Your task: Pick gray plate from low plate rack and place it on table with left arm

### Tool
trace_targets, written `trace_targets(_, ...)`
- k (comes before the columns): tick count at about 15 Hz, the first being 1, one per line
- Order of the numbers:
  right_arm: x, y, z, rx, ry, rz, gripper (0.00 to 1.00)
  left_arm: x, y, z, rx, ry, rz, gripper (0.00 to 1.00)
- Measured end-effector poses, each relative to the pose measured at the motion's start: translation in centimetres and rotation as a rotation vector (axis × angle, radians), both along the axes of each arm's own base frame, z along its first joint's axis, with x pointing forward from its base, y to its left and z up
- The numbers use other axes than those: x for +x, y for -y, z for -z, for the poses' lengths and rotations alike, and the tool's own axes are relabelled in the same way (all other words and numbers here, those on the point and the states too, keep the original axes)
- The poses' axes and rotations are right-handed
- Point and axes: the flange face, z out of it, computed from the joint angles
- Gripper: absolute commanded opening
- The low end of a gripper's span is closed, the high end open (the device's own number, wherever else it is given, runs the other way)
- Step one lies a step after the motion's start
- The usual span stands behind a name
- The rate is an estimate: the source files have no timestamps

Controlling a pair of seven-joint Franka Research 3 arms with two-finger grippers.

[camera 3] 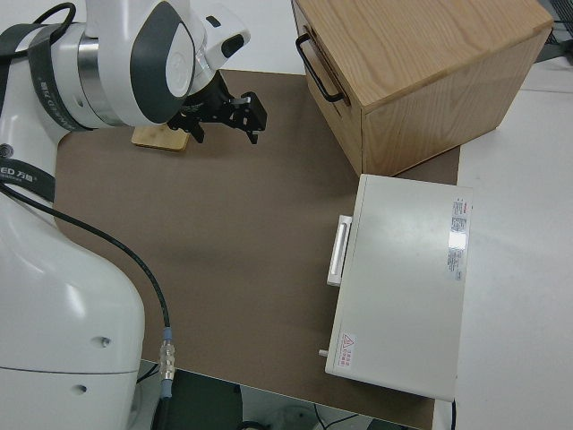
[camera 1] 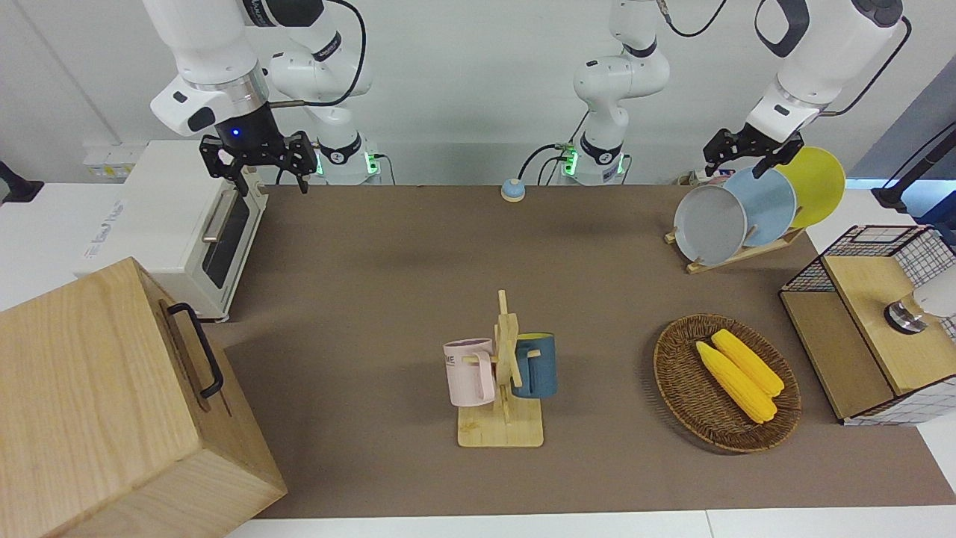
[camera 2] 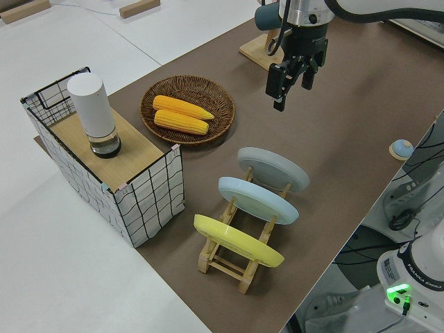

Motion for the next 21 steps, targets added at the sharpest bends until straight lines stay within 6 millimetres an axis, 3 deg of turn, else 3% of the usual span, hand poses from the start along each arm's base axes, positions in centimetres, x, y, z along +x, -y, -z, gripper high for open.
trace_targets(11,0.0,0.0,0.0,0.0,0.0,0.0,0.983,-2.8,-3.0,5.0,0.012,0.06,0.018,1.0)
trace_targets(21,0.0,0.0,0.0,0.0,0.0,0.0,0.983,-4.8,-3.5,10.0,0.019,0.094,0.026,1.0)
